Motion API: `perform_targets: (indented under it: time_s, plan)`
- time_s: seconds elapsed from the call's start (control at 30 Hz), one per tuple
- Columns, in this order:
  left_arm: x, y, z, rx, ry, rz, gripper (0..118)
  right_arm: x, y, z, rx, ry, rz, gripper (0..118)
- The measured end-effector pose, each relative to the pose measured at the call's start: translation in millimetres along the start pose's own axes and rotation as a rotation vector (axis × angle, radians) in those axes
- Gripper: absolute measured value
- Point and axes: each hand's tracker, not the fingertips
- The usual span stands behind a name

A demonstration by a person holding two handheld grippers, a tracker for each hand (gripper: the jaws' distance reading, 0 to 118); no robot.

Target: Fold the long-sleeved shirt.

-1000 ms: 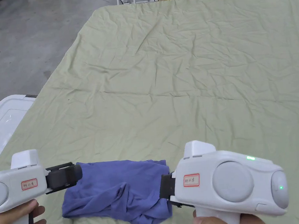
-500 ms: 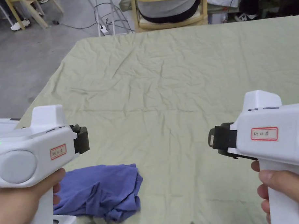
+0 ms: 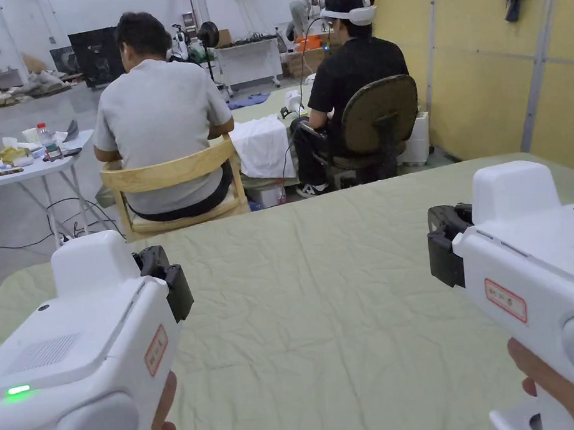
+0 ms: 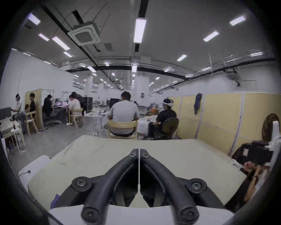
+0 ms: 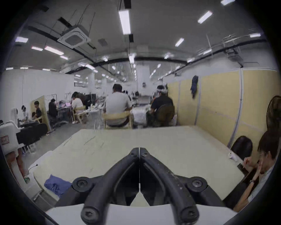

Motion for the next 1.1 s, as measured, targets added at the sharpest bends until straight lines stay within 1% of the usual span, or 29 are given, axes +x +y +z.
perform_targets:
  time_s: [0.03,0.07,0.1,0.2,0.23,0.37,0.4,0.5,0.53,0.57,0.6,0.63,0.67,0.73,0.77,0.8,1.03,1.1]
  plan:
    - [3.1,1.7,3.4,0.004,-0.013,-0.021,0,1.9,1.2,2.6,-0.003,0.012,0.021,3]
    - [8.2,3.8,6.0,0.004,-0.024,-0.01,0,3.6,3.7,4.1,-0.005,0.027,0.045,3]
    - [8.4,5.0,8.6,0.003,-0.033,0.001,0,5.7,5.0,4.4,0.009,0.034,0.051,3]
    - [11.6,8.3,16.7,0.021,-0.006,-0.015,0,9.2,12.8,8.9,0.044,0.059,-0.002,3]
    - [11.8,9.5,19.6,0.032,0.016,-0.032,0,9.0,15.5,8.8,0.048,0.069,-0.008,3]
    - [10.5,15.4,28.1,0.038,0.03,-0.028,0,0.5,20.3,9.7,0.071,0.079,0.012,3]
    - [10.5,15.3,29.8,0.041,0.04,-0.027,4,-0.9,20.7,10.1,0.076,0.082,0.014,8]
    - [9.0,14.6,34.9,0.059,0.047,-0.036,21,-3.1,21.0,9.9,0.093,0.078,0.014,20]
    - [7.3,14.8,35.8,0.07,0.04,-0.027,55,-3.5,21.1,8.2,0.101,0.071,0.008,47]
    - [7.1,14.9,34.4,0.07,0.046,-0.015,101,-4.2,22.2,4.3,0.1,0.054,0.005,85]
    - [5.8,17.0,37.9,0.13,0.037,-0.047,116,-4.5,22.2,1.0,0.089,0.031,-0.001,118]
    - [6.1,18.8,35.4,0.105,0.083,-0.043,113,-9.0,24.7,14.1,0.116,0.043,0.021,118]
    - [5.6,21.0,32.6,0.086,0.07,-0.045,118,-12.1,26.7,17.9,0.125,0.045,0.03,118]
    - [8.9,18.6,42.1,0.081,0.068,-0.046,118,-18.8,30.6,26.7,0.128,0.054,0.022,118]
    - [10.4,17.2,45.4,0.083,0.068,-0.049,118,-4.6,20.6,9.4,0.128,0.049,0.016,118]
    - [10.9,17.5,46.4,0.083,0.068,-0.052,118,-2.0,17.7,5.1,0.127,0.047,0.016,118]
    - [7.8,18.4,46.4,0.084,0.061,-0.054,118,-7.7,20.5,6.6,0.1,0.059,0.011,118]
    - [7.3,18.6,47.3,0.081,0.058,-0.039,118,-10.6,20.1,6.7,0.099,0.049,0.013,118]
